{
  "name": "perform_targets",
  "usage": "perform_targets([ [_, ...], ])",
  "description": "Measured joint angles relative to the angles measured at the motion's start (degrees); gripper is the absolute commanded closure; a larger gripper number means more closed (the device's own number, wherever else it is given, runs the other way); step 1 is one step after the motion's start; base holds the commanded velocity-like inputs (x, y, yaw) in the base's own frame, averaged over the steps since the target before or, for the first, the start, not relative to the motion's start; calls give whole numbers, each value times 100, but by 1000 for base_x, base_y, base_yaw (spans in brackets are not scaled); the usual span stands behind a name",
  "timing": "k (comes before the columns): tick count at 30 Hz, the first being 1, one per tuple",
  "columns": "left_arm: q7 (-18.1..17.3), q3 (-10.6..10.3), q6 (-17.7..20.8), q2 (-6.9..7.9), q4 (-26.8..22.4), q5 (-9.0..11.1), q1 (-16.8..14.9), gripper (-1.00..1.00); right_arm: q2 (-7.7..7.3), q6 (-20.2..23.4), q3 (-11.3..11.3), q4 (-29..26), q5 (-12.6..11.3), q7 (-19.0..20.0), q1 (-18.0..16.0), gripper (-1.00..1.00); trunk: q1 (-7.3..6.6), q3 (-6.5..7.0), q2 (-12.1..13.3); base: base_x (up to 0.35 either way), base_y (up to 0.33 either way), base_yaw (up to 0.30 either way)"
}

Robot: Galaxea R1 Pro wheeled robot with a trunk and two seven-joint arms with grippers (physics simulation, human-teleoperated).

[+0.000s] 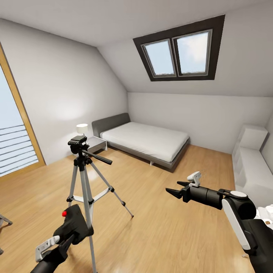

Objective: Attach the digital camera to the camera tripod in the bedroom.

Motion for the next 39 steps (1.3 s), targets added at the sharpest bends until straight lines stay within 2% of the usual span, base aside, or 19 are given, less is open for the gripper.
perform_targets([
  [1,-72,210,1,-22,6,8,10,100,0,0,0,0,0,0,3,-100,0,0,0,0,12,0],
  [2,-103,319,5,-36,9,15,13,100,0,0,-1,0,1,0,5,-100,0,0,0,0,41,0],
  [8,-139,482,20,-51,28,8,16,100,-1,-1,-2,1,-4,-1,9,-100,0,0,0,0,167,0],
  [14,-132,502,16,-51,67,11,15,100,-1,-1,-5,0,-1,-1,9,-100,0,0,0,55,184,0],
  [26,-121,495,13,-43,91,15,15,100,-1,-1,-16,0,-2,-3,9,-100,0,0,0,18,36,0],
  [39,-106,501,-6,-48,97,8,15,100,-1,-1,-14,0,-1,-4,9,-100,0,0,1,106,132,-6],
])
